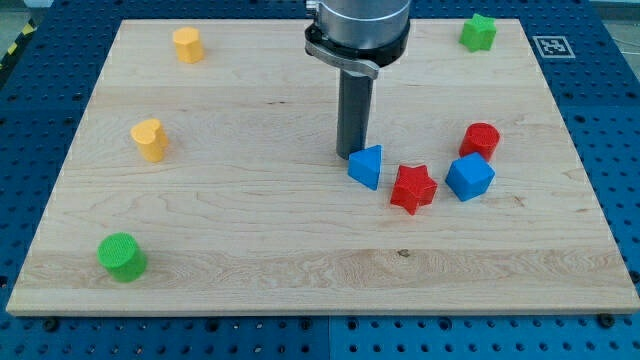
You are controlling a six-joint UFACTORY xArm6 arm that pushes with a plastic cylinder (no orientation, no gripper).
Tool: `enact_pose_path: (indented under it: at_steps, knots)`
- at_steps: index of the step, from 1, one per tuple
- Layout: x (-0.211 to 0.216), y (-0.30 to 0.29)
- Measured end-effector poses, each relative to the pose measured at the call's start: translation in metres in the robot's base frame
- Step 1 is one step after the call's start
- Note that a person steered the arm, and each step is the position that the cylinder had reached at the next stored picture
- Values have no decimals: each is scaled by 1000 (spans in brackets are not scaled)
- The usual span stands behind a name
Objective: Push blue cube beside red star
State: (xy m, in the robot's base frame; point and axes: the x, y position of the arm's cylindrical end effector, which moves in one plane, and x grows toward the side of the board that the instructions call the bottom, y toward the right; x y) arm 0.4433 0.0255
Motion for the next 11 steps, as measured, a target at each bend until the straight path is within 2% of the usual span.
enact_pose_path:
  at_steps: [1, 2, 4, 7, 10, 11]
  knots:
    - [-2, -3]
    - [-24, 15]
    - [-14, 52]
    - [0, 37]
    - [2, -7]
    - [-9, 16]
